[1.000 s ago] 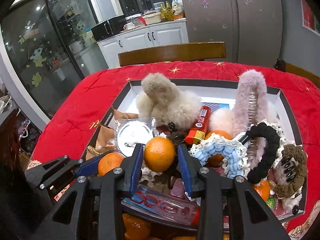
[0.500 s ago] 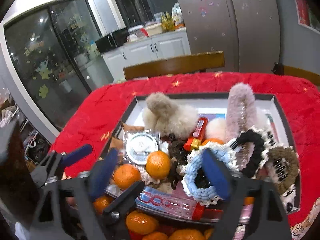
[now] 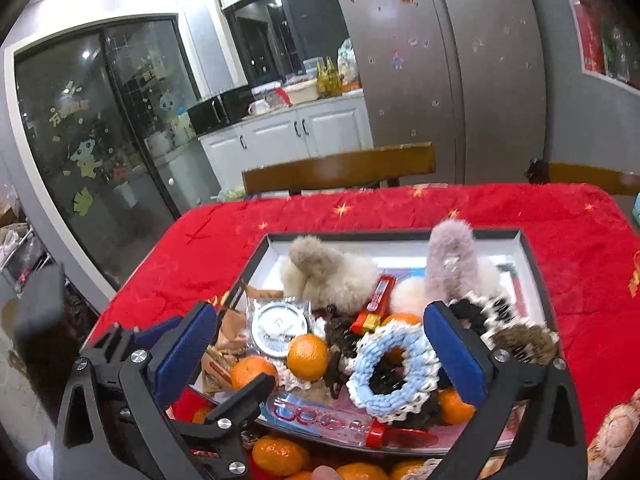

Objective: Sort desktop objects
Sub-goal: 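Open the right gripper to drop its orange while the left gripper releases its orange, then withdraw both grippers from the box back toward the loose items, then grasp a triangular paper snack packet with the right gripper while the left grasps an orange, then lift the snack packet with the right gripper while the left lifts its orange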

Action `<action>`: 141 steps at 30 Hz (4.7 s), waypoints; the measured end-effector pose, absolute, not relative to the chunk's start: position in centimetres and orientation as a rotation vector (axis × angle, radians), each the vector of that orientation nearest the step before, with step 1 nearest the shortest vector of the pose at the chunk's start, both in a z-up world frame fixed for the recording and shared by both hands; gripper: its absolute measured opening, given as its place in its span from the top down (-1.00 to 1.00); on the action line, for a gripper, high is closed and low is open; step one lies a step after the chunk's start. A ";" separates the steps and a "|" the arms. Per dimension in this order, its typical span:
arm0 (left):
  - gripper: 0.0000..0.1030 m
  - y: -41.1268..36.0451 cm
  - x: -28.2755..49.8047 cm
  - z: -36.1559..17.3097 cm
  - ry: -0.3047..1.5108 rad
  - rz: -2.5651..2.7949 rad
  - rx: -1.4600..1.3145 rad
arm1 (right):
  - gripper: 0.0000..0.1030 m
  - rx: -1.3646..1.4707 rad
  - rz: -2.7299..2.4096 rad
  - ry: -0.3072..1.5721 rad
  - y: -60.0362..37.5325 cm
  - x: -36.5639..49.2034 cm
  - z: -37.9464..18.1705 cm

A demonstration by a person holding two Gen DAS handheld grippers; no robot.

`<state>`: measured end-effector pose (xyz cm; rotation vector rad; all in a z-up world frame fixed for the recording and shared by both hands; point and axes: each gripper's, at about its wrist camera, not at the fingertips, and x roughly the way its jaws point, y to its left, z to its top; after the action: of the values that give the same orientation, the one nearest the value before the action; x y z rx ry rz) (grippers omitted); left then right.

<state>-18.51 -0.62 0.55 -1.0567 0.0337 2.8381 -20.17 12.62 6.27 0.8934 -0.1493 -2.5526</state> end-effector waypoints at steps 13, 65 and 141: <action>-1.00 -0.8 -14.2 5.8 -0.038 2.862 -0.925 | -1.00 0.691 -2.658 -0.147 16.1 -15.1 11.9; -1.00 1.0 -2.5 -1.9 -0.066 2.639 -1.005 | -1.00 0.860 -2.716 -0.159 24.1 -4.3 1.2; 0.24 0.6 -0.1 -1.2 -0.057 2.706 -0.866 | 0.27 0.844 -2.521 -0.013 19.5 -1.8 0.1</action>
<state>-0.12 0.64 -1.16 -0.8661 -0.0566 2.7062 -1.80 19.49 0.09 0.8440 -0.0126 -2.5206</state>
